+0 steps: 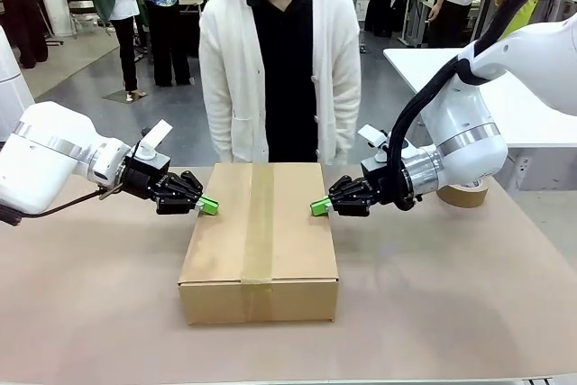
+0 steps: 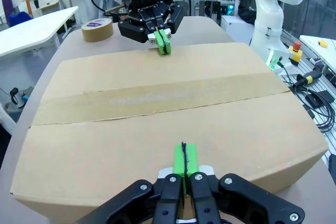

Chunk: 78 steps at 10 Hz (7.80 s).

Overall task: Wrap the clocks to prevent damage.
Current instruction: After the human seals the box with tape, release both hands from the side flaps of the Package Box.

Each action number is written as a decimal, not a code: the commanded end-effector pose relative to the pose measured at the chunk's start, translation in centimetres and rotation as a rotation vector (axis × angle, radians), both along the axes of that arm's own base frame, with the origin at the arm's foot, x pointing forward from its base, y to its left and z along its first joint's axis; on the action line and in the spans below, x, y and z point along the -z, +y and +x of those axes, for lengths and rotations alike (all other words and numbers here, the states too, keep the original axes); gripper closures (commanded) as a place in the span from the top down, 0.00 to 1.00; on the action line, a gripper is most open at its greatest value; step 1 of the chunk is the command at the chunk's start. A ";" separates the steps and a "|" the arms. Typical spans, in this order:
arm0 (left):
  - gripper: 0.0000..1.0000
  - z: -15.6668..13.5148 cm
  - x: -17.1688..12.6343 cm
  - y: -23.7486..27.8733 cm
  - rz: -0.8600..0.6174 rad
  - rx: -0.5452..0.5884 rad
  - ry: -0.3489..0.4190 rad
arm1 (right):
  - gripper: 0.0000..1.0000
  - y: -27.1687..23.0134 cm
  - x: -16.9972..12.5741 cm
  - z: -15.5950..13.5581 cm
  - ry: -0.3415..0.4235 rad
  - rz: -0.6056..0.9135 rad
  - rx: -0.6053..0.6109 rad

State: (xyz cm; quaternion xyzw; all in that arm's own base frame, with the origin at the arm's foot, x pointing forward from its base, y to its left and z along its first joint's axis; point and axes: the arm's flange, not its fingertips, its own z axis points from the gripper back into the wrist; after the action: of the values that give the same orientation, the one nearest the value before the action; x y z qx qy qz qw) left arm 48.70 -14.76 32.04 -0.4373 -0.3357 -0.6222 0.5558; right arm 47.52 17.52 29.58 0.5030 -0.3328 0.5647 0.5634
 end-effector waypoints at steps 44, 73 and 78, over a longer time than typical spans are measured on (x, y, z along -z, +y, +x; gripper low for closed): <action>0.70 -13.8 -28.2 8.6 0.615 -0.185 0.014 | 1.00 -4.1 -29.5 -19.3 -0.095 -0.533 0.370; 0.99 -9.0 -24.3 23.8 -0.002 -0.231 -0.103 | 1.00 -21.6 -25.1 -13.0 -0.137 -0.021 0.340; 0.99 -9.0 -24.3 23.8 -0.002 -0.231 -0.103 | 1.00 -21.6 -25.1 -13.0 -0.137 -0.021 0.340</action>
State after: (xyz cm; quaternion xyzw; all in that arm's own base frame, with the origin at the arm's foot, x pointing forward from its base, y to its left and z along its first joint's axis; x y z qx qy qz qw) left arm 39.75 9.00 56.26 -0.3663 -0.4129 -0.5736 0.6053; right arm 34.47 -4.10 54.45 0.3922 -0.4398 0.4969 0.6371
